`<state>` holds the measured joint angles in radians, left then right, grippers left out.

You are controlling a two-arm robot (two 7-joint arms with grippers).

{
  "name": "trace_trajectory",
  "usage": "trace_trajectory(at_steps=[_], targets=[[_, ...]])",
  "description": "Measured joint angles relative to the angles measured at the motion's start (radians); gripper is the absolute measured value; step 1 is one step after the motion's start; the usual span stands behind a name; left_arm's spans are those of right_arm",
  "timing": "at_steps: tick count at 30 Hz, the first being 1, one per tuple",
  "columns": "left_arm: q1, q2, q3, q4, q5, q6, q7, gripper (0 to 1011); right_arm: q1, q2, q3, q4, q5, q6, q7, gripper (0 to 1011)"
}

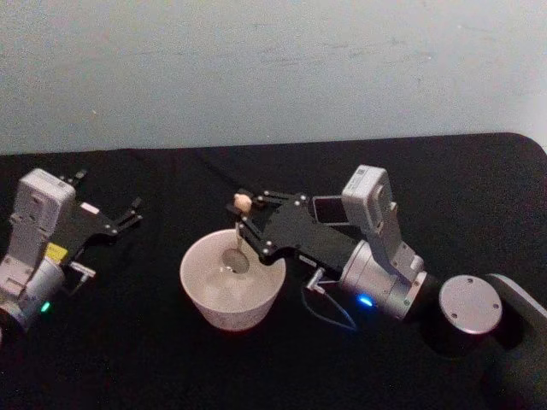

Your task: Pick up the stirring spoon with one hand, stir inside the cup, then place it back in its original position.

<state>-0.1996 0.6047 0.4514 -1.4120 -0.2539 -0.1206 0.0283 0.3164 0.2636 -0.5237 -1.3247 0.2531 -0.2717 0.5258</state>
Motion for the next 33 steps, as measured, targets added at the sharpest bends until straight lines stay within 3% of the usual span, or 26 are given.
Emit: trace_trajectory(at_steps=[19,25,33], targets=[[0.000,0.000,0.000,0.000,0.000,0.000,0.000,1001,-0.018,0.006,0.023,-0.022,0.000,0.011,-0.002,215],[0.000,0.000,0.000,0.000,0.000,0.000,0.000,1001,-0.022,0.026,0.043,-0.080,0.023,0.015,0.011,215],[0.000,0.000,0.000,0.000,0.000,0.000,0.000,1001,-0.037,0.062,0.097,-0.202,0.072,0.026,-0.001,215]])
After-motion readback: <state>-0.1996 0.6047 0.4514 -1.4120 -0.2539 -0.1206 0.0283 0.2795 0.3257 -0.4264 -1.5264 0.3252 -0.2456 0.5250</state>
